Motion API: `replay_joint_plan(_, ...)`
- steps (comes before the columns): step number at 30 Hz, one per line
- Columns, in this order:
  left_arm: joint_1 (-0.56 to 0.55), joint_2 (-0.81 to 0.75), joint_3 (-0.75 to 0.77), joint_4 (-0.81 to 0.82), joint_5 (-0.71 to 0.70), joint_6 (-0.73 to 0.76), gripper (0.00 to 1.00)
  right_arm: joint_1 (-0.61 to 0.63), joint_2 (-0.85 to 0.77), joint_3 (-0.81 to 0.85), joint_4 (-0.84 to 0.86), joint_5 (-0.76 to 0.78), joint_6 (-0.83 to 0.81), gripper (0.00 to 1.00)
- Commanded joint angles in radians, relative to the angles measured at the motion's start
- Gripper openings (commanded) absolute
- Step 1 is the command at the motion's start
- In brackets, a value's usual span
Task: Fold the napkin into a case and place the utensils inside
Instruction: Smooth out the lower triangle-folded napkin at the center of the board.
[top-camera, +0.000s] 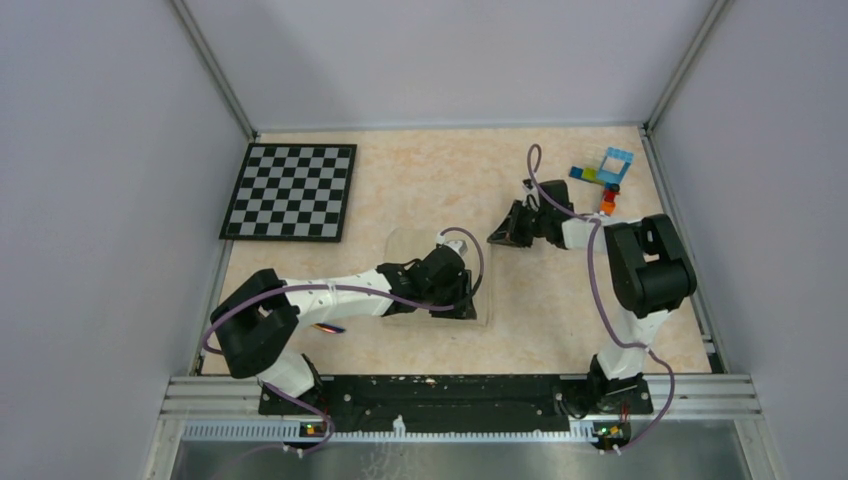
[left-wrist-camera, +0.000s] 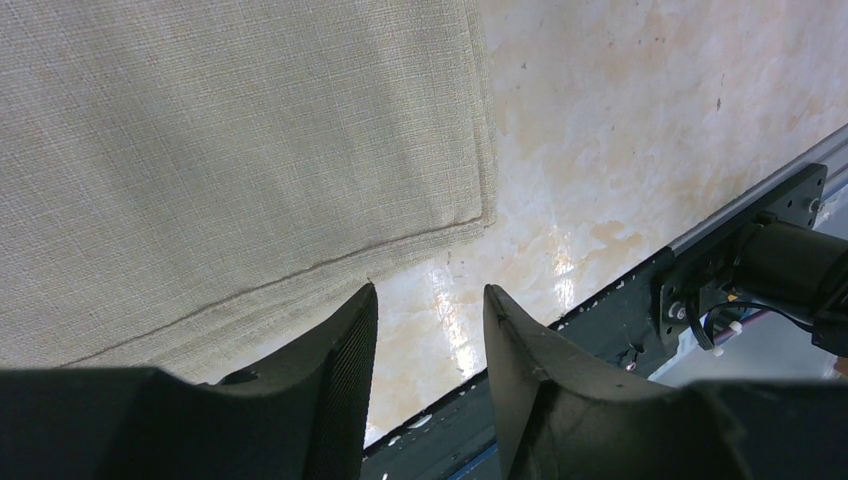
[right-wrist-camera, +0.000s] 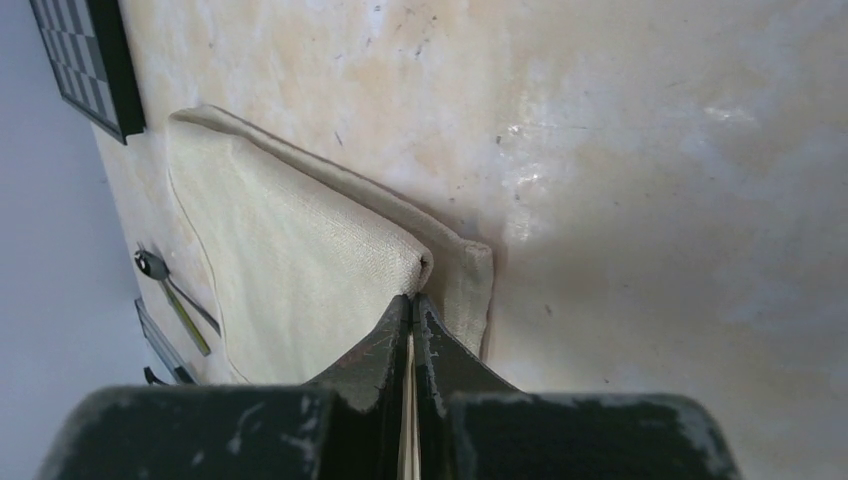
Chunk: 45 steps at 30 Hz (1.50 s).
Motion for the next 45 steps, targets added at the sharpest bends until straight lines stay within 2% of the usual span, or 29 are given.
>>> replay_joint_plan(1, 0.001, -0.040, 0.007, 0.017, -0.007, 0.015, 0.49, -0.008, -0.026, 0.000, -0.021, 0.073, -0.044, 0.00)
replay_joint_plan(4, 0.007, -0.029, 0.022, 0.027, 0.011, 0.017, 0.53, -0.009, -0.027, 0.004, -0.050, 0.101, -0.067, 0.00)
replay_joint_plan(7, 0.041, 0.003, 0.048, 0.087, 0.072, 0.026, 0.63, -0.010, -0.072, -0.021, -0.038, 0.085, -0.068, 0.23)
replay_joint_plan(8, 0.056, 0.022, 0.081, 0.086, 0.072, 0.037, 0.65, -0.015, -0.087, -0.029, -0.038, 0.087, -0.067, 0.27)
replay_joint_plan(11, 0.077, 0.123, 0.228, 0.032, 0.021, 0.091, 0.66, -0.066, -0.098, -0.065, 0.006, 0.015, -0.038, 0.28)
replay_joint_plan(15, 0.081, 0.312, 0.509, -0.103, -0.104, 0.183, 0.58, -0.090, -0.061, -0.077, 0.044, -0.039, -0.022, 0.23)
replay_joint_plan(17, 0.084, 0.400, 0.635, -0.183, -0.193, 0.202, 0.51, -0.096, -0.043, -0.088, 0.088, -0.069, 0.002, 0.15)
replay_joint_plan(20, 0.089, 0.493, 0.762, -0.248, -0.282, 0.229, 0.49, -0.113, -0.021, -0.098, 0.131, -0.098, 0.016, 0.06)
replay_joint_plan(27, 0.092, 0.632, 0.897, -0.287, -0.383, 0.264, 0.44, -0.116, 0.017, -0.117, 0.199, -0.117, 0.046, 0.00)
replay_joint_plan(41, 0.094, 0.750, 1.000, -0.319, -0.414, 0.276, 0.37, -0.115, 0.065, -0.138, 0.272, -0.139, 0.084, 0.00)
replay_joint_plan(45, 0.095, 0.771, 1.008, -0.324, -0.416, 0.276, 0.28, -0.116, 0.066, -0.139, 0.275, -0.143, 0.085, 0.00)
